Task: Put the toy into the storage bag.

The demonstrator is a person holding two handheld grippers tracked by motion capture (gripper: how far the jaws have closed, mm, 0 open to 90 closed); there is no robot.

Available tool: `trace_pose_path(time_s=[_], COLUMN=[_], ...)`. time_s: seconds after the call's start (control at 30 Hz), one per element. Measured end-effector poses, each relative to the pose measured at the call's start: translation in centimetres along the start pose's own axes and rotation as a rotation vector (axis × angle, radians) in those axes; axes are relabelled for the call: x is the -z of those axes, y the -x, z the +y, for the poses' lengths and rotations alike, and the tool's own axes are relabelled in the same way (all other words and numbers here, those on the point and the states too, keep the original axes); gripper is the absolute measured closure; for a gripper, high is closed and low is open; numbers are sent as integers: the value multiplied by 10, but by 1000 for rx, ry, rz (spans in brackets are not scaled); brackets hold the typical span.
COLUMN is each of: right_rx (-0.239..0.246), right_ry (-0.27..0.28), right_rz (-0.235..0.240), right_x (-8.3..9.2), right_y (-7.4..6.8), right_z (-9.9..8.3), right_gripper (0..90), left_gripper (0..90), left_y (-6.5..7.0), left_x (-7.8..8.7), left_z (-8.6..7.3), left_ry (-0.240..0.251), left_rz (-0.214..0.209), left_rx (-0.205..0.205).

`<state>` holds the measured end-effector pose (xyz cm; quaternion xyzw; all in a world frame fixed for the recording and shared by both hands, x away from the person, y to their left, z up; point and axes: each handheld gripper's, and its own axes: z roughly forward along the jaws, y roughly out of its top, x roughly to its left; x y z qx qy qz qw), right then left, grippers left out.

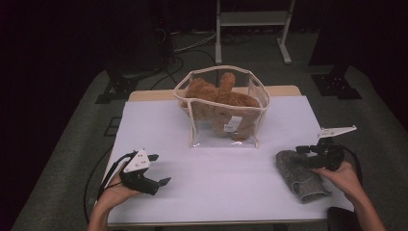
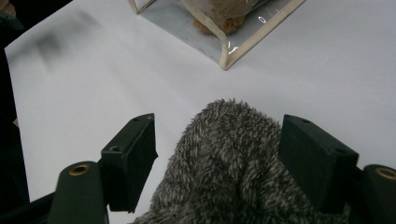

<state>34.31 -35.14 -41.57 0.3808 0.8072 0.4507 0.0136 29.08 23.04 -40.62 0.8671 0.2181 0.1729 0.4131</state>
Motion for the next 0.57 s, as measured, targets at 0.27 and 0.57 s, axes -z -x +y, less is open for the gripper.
trace_pose_path(time_s=[0.27,0.57], right_rx=[13,17], right_ry=[-2,-5], right_rz=[-2,-1], right_x=[-2,-3], right_y=[-3,-5], right_z=[1,0], right_gripper=[262,261], left_gripper=[105,105], left_y=[0,0], left_x=[0,0], left_z=[0,0], left_ry=[8,6], left_rz=[1,0], left_rx=[2,3])
